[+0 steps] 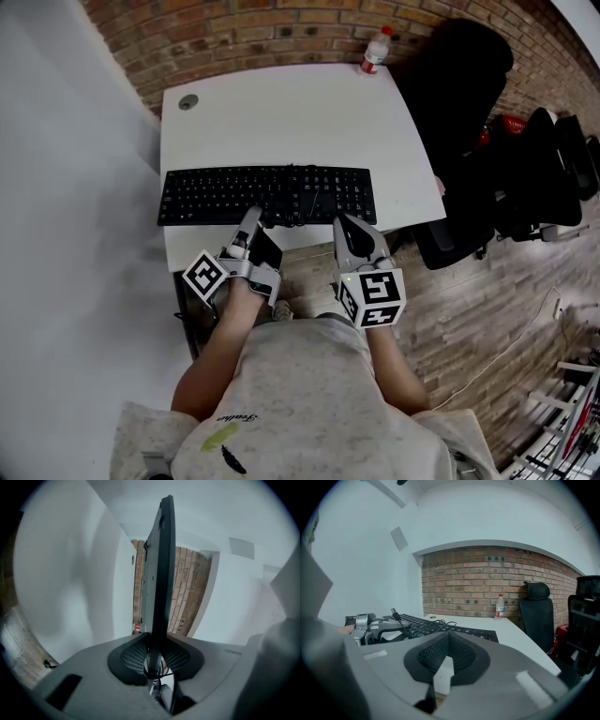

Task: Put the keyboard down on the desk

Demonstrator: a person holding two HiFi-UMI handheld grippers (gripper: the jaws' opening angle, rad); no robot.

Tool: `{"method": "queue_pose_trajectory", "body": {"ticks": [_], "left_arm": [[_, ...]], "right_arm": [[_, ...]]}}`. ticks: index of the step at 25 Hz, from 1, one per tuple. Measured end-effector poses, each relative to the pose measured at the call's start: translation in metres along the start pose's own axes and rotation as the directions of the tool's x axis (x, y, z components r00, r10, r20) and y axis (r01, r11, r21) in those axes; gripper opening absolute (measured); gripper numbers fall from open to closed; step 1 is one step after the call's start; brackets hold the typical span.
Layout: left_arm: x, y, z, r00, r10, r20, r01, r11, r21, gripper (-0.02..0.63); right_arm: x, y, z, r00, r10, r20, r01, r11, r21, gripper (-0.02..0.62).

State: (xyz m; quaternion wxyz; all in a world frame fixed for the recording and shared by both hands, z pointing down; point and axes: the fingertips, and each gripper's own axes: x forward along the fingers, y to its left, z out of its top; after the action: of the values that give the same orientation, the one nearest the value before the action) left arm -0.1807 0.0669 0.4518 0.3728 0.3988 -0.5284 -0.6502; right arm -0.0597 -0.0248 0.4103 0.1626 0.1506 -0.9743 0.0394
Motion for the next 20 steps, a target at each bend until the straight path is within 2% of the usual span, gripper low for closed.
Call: {"method": "queue_pose_trajectory", "body": {"ticks": [8, 20], "left_arm": [[0.017, 0.007, 0.013, 1.000, -0.006, 0.020, 0.006, 1.000, 0.003, 0.069], [0.082, 0.029, 0.006, 0.996, -0.009, 0.085, 0.007, 1.000, 0.021, 0.069]], "right_arm": [[0.024, -0.007, 0.005, 1.000, 0.028, 0.014, -0.028, 0.999, -0.016, 0.011], [0.073, -0.069, 0.014, 0.993, 0.113, 0.019, -0.112, 0.993, -0.031, 0.011]]}}
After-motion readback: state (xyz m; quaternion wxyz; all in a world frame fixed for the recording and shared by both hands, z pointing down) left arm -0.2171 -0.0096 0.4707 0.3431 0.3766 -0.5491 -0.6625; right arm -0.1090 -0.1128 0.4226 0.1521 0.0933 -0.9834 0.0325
